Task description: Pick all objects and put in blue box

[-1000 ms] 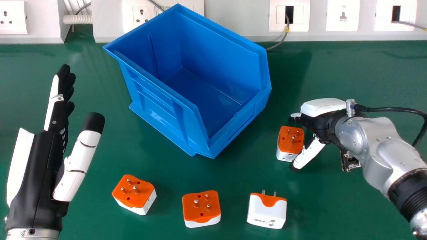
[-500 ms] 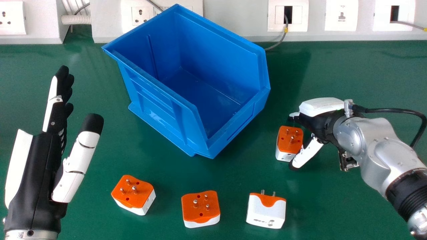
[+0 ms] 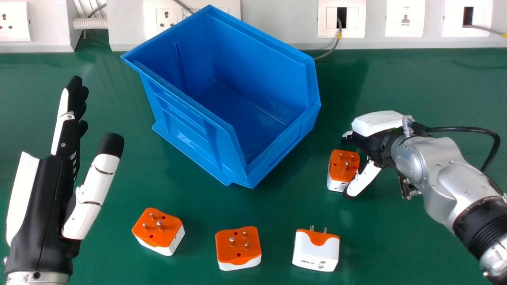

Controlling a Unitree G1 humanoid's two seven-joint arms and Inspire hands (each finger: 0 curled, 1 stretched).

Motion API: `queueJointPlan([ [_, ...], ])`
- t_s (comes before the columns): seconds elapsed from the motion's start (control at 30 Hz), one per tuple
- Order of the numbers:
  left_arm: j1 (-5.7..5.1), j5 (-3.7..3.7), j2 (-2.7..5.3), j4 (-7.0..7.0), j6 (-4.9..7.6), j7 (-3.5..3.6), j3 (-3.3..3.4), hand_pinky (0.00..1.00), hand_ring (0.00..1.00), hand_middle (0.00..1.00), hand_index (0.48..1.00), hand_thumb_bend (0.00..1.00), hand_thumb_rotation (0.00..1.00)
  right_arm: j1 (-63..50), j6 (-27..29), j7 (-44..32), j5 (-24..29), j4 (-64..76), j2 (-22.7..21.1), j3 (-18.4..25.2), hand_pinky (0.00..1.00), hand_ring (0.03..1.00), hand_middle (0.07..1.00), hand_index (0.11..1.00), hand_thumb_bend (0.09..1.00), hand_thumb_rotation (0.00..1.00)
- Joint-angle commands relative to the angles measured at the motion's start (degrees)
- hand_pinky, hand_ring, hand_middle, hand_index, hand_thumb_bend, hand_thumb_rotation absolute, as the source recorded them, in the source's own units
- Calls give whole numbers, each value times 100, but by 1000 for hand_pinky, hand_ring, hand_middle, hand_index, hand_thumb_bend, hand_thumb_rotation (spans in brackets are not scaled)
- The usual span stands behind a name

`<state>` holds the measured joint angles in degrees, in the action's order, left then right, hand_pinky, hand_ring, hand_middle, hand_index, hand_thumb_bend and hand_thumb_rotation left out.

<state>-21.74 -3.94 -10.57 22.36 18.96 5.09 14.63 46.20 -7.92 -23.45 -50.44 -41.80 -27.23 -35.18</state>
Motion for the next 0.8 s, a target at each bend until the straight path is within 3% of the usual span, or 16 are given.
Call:
queueJointPlan([
  [0.0,45,4,-11,131,31,-20,-13,978,1000,1000,1000,582,926,25,21,66,-81,36,1,-38,781,876,916,862,557,403],
  [0.23,42,21,-6,141,24,-25,-10,978,1000,1000,1000,585,916,43,55,277,-71,-98,44,-98,748,843,878,825,567,385],
  [0.37,53,15,-7,160,-3,-30,-7,978,1000,1000,1000,586,914,81,216,555,-143,-275,30,-202,707,794,817,758,582,369],
  [0.47,69,5,-5,175,-31,-37,-9,977,1000,1000,1000,600,912,109,281,762,-208,-449,58,-255,577,652,663,604,591,346],
  [0.57,72,-5,7,206,-68,-43,-20,977,1000,1000,1000,602,912,110,289,873,-260,-517,81,-277,544,616,629,579,574,309],
  [0.77,90,-24,20,232,-115,-43,-23,977,1000,1000,1000,605,910,115,230,1095,-277,-673,156,-311,339,415,466,511,529,206],
])
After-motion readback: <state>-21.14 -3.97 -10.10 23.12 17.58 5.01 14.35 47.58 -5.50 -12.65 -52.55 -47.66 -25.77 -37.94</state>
